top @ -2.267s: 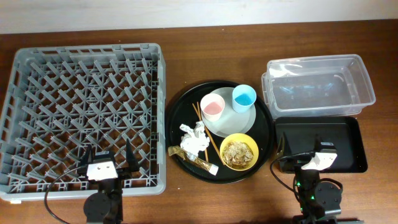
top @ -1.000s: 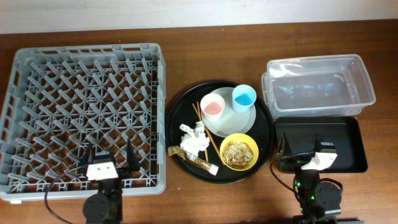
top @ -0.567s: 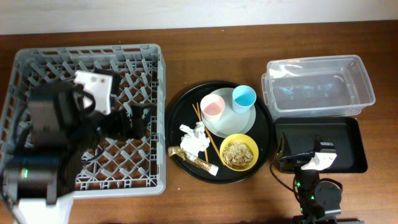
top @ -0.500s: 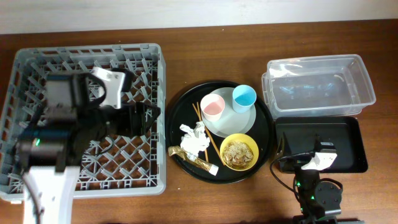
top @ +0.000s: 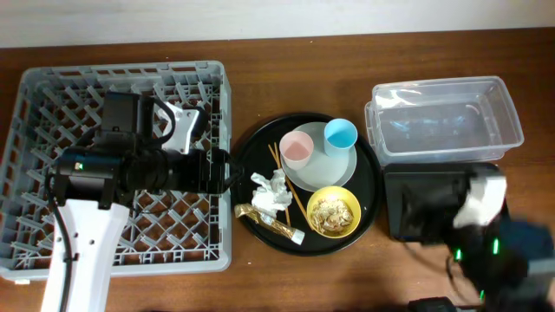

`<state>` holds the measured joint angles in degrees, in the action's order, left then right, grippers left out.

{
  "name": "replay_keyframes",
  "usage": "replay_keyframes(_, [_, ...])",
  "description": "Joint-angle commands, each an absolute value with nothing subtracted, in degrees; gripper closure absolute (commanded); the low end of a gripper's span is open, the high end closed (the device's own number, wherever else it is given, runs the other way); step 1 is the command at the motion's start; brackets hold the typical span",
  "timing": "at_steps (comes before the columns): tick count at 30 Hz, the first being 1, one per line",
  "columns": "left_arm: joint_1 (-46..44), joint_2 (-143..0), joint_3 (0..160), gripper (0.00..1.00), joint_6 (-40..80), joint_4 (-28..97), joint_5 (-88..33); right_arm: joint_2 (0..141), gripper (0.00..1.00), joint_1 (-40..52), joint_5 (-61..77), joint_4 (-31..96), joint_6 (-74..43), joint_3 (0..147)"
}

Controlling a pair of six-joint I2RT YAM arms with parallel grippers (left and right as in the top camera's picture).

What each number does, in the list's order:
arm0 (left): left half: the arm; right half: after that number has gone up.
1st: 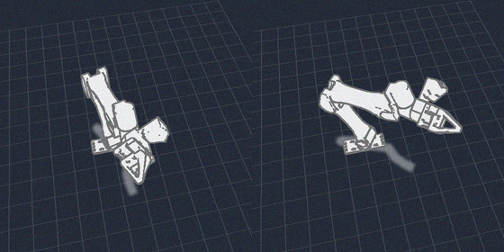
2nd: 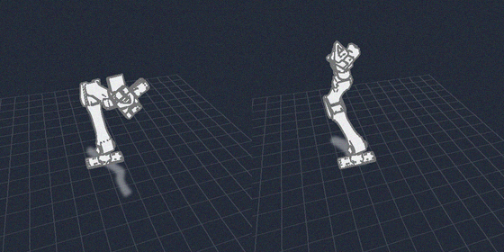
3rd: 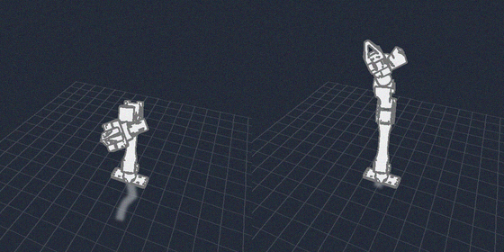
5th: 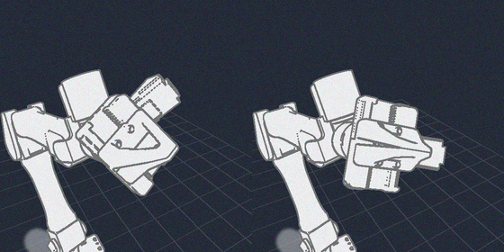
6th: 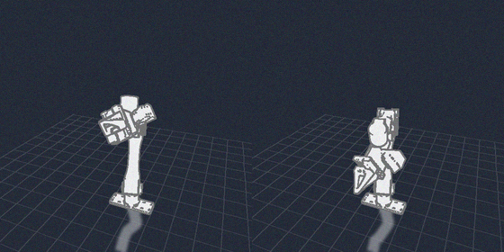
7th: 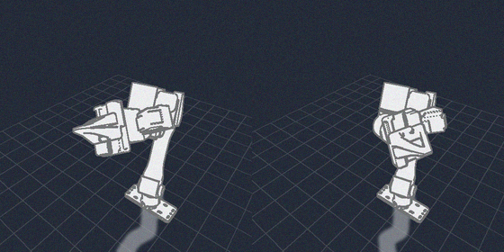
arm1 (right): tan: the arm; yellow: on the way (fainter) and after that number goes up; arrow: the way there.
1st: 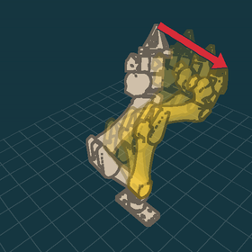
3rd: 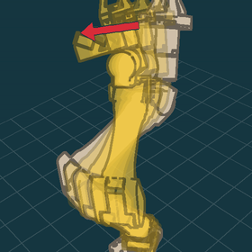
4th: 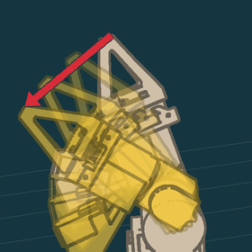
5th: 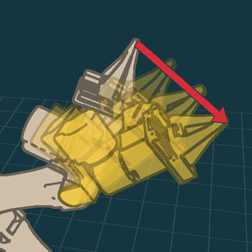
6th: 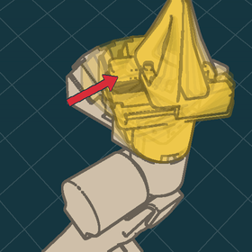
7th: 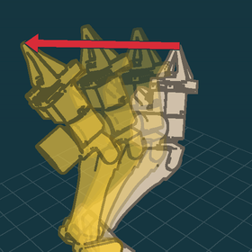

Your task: Sort waste into correct bins and load items into the dishwasher rack

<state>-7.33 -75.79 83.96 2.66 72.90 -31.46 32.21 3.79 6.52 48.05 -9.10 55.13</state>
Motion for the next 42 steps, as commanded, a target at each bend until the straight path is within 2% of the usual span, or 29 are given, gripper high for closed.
replay_keyframes(1, [-7.5, -75.7, 84.1, 0.01, 2.3, 73.0, -31.6, 48.4, 0.01, 4.1, 12.0, 58.8, -7.5, 72.5])
replay_keyframes(3, [-7.5, -75.7, 84.1, 0.01, 2.3, 73.0, -31.6, 58.0, 0.01, 4.1, 24.4, 65.0, -8.0, 81.7])
replay_keyframes(4, [-7.5, -75.7, 84.1, 0.01, 2.3, 73.0, -31.6, 61.3, 0.28, 4.1, 31.6, 66.5, -8.7, 82.5])
replay_keyframes(5, [-7.5, -75.7, 84.1, 0.01, 2.3, 73.0, -31.6, 62.7, 0.40, 4.3, 31.5, 68.0, -11.3, 82.0])
replay_keyframes(6, [-7.5, -75.7, 84.1, 0.00, 2.3, 73.0, -31.6, 63.7, 0.50, 5.1, 30.6, 69.2, -11.9, 80.9])
replay_keyframes(9, [-7.5, -75.7, 84.1, 0.01, 2.3, 73.0, -31.7, 64.2, 0.66, 16.1, 19.4, 70.1, -16.0, 73.6])
replay_keyframes(11, [-7.5, -75.7, 84.1, 0.01, 2.3, 73.0, -31.6, 65.3, 0.66, 28.9, 8.6, 63.0, -23.6, 65.1])
replay_keyframes(14, [-7.5, -75.7, 84.1, 0.01, 2.3, 73.0, -31.7, 70.7, 0.65, 40.9, -1.8, 54.2, -31.0, 58.5])
replay_keyframes(17, [-7.5, -75.7, 84.1, 0.01, 2.3, 73.0, -31.6, 81.4, 0.66, 47.2, -7.4, 49.4, -31.0, 58.3])
replay_keyframes(19, [-7.5, -75.7, 84.1, 0.01, 2.3, 73.0, -31.7, 90.7, 0.76, 47.2, -8.0, 47.9, -31.0, 58.3])
replay_keyframes(21, [-7.5, -75.7, 84.1, 0.01, 2.3, 73.0, -31.6, 94.9, 0.82, 47.2, -8.0, 46.8, -31.0, 58.3])
replay_keyframes(24, [-7.5, -75.7, 84.1, 0.01, 2.3, 73.0, -31.6, 96.9, 0.83, 47.2, -8.2, 46.0, -30.9, 58.3])
replay_keyframes(25, [-7.5, -75.7, 84.1, 0.01, 2.3, 73.0, -31.6, 96.9, 0.90, 47.2, -8.2, 46.0, -30.9, 58.3])
replay_keyframes(28, [-7.5, -75.7, 84.1, 0.01, 2.3, 73.0, -31.6, 96.9, 0.92, 47.2, -8.2, 46.9, -30.9, 58.3])
replay_keyframes(29, [-7.5, -75.7, 84.1, 0.01, 2.3, 73.0, -31.7, 96.9, 0.96, 47.2, -8.2, 47.1, -30.9, 58.3])
replay_keyframes(31, [-7.5, -75.7, 84.1, 0.01, 2.3, 73.0, -31.6, 96.3, 0.96, 47.2, -9.1, 48.6, -30.3, 59.5])
replay_keyframes(36, [-7.5, -75.7, 84.1, 0.01, 2.3, 73.0, -31.7, 90.1, 0.96, 46.8, -14.2, 62.6, -29.5, 73.3])
replay_keyframes(38, [-7.5, -75.7, 84.1, 0.01, 2.3, 73.0, -31.6, 86.9, 0.96, 43.4, -14.2, 66.2, -28.9, 75.9])
replay_keyframes(42, [-7.5, -75.7, 84.1, 0.01, 2.3, 73.0, -31.6, 81.6, 0.96, 24.4, -2.7, 68.3, -17.7, 75.9])
